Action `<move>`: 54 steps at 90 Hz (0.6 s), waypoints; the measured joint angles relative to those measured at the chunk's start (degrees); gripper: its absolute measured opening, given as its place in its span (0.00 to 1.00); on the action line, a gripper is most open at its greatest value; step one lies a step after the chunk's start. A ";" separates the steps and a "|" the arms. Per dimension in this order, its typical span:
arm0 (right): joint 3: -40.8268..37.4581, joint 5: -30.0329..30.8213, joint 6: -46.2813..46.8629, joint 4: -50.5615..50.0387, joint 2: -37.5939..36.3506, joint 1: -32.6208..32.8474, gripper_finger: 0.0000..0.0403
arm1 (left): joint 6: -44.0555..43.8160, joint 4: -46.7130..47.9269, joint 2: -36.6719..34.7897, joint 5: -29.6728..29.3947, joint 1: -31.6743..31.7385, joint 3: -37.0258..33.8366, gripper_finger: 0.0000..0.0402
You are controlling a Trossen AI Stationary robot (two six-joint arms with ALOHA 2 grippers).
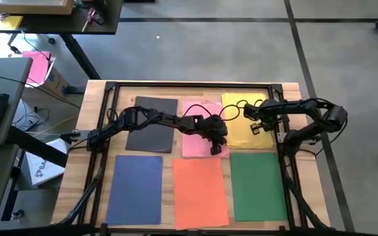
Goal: Organize paper
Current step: Adjust the colored papers
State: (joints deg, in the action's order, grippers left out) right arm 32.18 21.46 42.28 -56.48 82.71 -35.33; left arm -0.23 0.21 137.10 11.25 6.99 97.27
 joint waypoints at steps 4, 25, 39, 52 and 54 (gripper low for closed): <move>0.00 0.16 -0.14 0.01 -0.35 0.42 0.00 | 0.33 1.48 -0.75 -0.63 0.12 0.00 0.00; 0.00 -0.75 -0.74 2.36 -5.60 6.08 0.00 | 1.96 15.96 -5.55 -9.18 2.19 0.04 0.00; -1.61 -0.86 -1.16 11.01 -9.05 10.10 0.00 | 0.83 24.64 -7.19 -9.41 3.76 -0.99 0.00; -6.20 -2.28 -0.76 25.81 -9.85 13.02 0.00 | -0.68 23.61 -7.47 -9.29 4.82 -5.10 0.00; -6.96 -2.23 -0.80 27.97 -9.91 13.27 0.00 | -0.77 23.29 -7.52 -9.50 4.97 -5.82 0.00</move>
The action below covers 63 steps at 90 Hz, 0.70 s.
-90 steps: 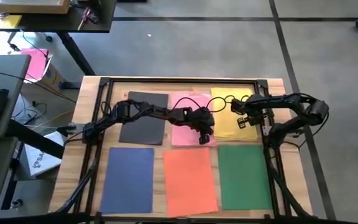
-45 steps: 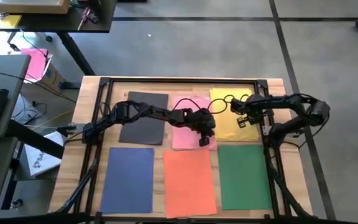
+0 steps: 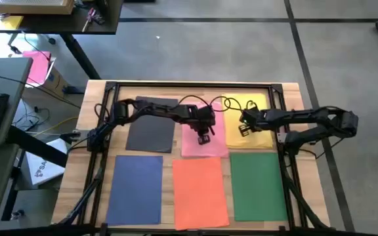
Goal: Organize paper
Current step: Adjust the colored papers
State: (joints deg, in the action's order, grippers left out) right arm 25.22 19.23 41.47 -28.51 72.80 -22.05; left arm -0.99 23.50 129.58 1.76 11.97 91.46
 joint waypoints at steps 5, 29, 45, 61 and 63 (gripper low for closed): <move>-1.46 -0.92 0.37 4.56 0.03 0.52 0.00 | -0.04 -0.32 -0.06 -1.00 0.31 -0.84 0.00; -2.53 0.24 2.96 2.28 -0.20 0.68 0.00 | 2.04 1.21 -0.22 -4.04 2.34 -1.44 0.00; -2.61 0.68 3.62 -1.84 -1.61 0.58 0.00 | 3.77 3.42 -0.41 -4.21 2.68 -1.46 0.00; -2.96 0.82 3.71 -5.57 -5.03 0.58 0.00 | 3.85 3.21 -0.57 -5.14 2.01 -1.59 0.00; -2.97 0.76 3.67 -5.56 -5.59 0.58 0.00 | 3.85 3.16 -0.57 -5.33 1.94 -1.59 0.00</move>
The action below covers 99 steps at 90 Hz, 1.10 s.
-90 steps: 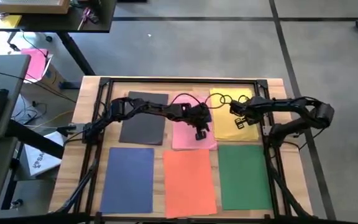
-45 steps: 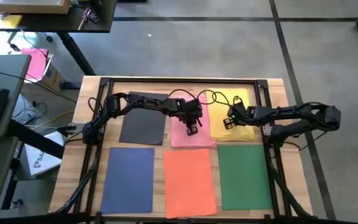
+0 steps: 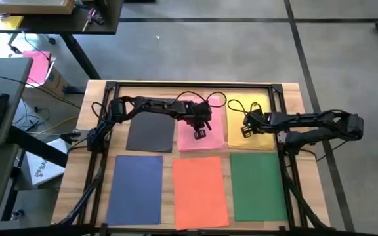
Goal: Organize paper
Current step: Adjust the colored papers, then return to Home Position
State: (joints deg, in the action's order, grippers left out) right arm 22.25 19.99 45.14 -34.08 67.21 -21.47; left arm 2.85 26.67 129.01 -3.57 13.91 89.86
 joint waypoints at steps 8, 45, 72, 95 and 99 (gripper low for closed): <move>-0.19 -0.95 -0.06 -0.42 -2.60 0.00 0.00 | -0.04 0.07 -0.82 -0.84 -0.13 -0.06 0.00; -0.08 -3.60 -7.06 0.89 -12.93 0.56 0.00 | -0.14 5.46 -10.27 -2.32 -1.25 -0.27 0.00; -0.04 -6.05 -10.20 6.07 -14.78 16.54 0.00 | -1.74 0.51 -20.78 -2.58 -7.85 -10.12 0.00; -0.69 1.99 -15.75 13.89 -15.63 33.37 0.00 | -15.03 -13.73 -45.92 -2.56 -10.87 -39.17 0.00; -0.69 1.65 -17.88 14.54 -16.82 34.48 0.00 | -17.01 -16.26 -50.78 -2.62 -11.39 -43.54 0.00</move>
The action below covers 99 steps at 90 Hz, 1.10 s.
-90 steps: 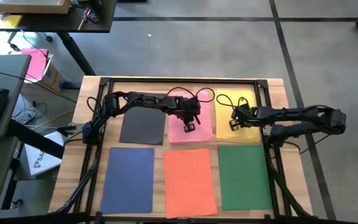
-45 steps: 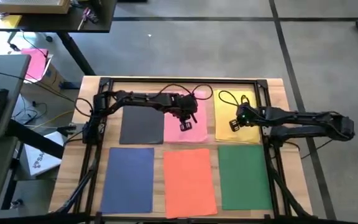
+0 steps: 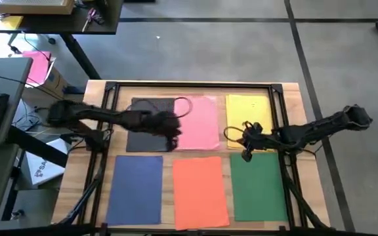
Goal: Organize paper
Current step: Return to Home Position
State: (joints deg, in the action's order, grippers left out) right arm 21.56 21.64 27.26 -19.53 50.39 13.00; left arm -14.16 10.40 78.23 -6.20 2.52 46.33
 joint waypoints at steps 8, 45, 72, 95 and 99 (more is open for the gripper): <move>0.00 -1.52 -3.48 0.98 -3.87 1.07 0.00 | -2.02 -4.68 -10.32 -1.39 -0.91 -7.10 0.00; -5.18 -11.08 -10.54 0.91 -41.38 -2.55 0.00 | -3.52 -5.90 -46.95 -3.24 -1.79 -25.18 0.00; -10.10 -17.44 -9.62 4.54 -47.94 -7.10 0.00 | -1.16 -5.24 -65.77 3.15 0.47 -33.17 0.00; -15.61 -21.74 -9.48 10.82 -50.30 -9.91 0.00 | -0.17 -4.69 -77.89 4.45 1.75 -39.34 0.00; -16.38 -23.00 -9.15 13.16 -50.27 -10.20 0.00 | 0.21 -5.35 -78.04 4.62 1.75 -40.20 0.00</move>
State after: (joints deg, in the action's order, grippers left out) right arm 5.19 -1.36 18.10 -6.38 0.12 2.81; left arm -13.95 5.05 0.20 -1.58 4.27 6.13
